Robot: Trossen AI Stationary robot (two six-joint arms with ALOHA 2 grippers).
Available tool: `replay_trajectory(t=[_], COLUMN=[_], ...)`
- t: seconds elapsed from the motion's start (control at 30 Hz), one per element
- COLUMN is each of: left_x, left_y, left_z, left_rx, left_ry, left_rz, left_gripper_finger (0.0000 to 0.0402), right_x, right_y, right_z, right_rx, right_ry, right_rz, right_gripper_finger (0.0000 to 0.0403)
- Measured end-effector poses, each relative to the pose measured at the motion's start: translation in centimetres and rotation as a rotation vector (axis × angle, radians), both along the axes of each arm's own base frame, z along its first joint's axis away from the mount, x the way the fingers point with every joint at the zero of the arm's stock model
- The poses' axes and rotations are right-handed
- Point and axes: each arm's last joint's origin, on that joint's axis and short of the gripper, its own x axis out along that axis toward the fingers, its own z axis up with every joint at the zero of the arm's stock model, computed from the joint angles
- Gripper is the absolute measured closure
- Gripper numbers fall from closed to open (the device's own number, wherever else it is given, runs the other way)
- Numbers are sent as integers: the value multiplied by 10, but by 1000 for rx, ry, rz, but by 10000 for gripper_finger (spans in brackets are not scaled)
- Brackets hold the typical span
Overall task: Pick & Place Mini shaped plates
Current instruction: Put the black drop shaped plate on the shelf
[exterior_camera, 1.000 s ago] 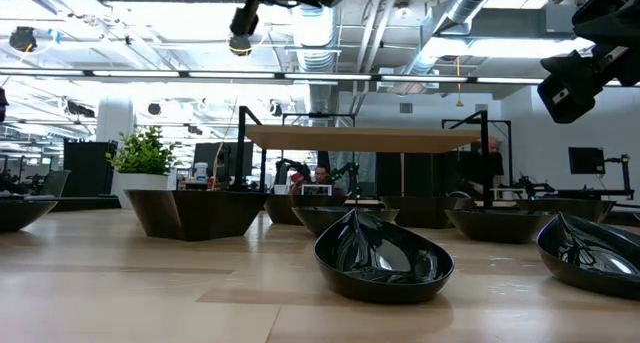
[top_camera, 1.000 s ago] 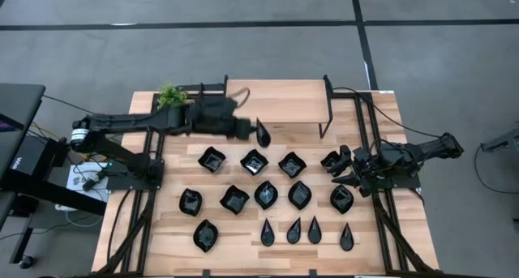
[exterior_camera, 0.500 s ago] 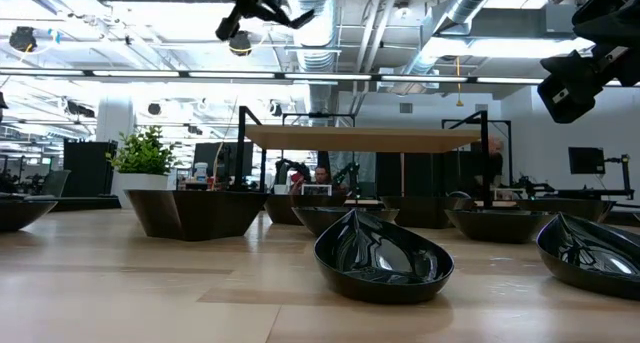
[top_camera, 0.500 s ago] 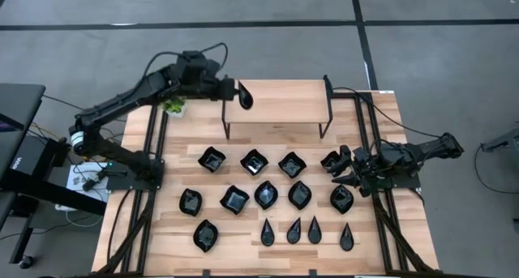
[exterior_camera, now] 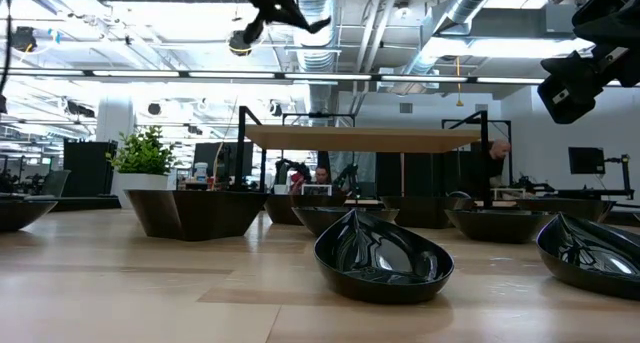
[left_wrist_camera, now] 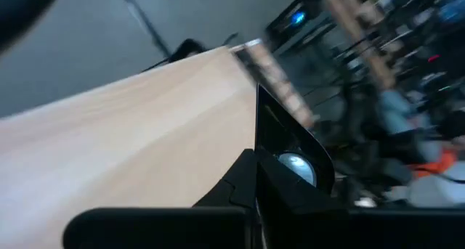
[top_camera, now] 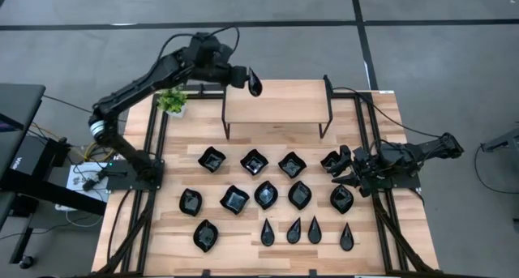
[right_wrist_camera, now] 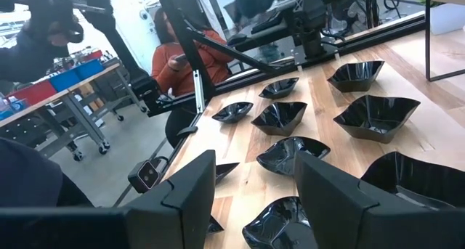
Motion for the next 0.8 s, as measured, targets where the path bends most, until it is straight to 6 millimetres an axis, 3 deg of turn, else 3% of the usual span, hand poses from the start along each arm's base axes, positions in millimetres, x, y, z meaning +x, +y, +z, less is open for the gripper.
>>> replay_trajectory(t=[0.23, 0.8], left_x=[1, 17], left_y=[36, 62], left_z=[-17, -81], left_rx=[-54, -206], left_ry=[222, 503], left_rz=[21, -9], left_gripper_finger=[399, 399], right_x=[0, 0], right_y=[0, 0], right_z=[0, 0], right_rx=[0, 0], right_ry=[0, 0], right_rz=[0, 0], right_gripper_finger=[221, 221])
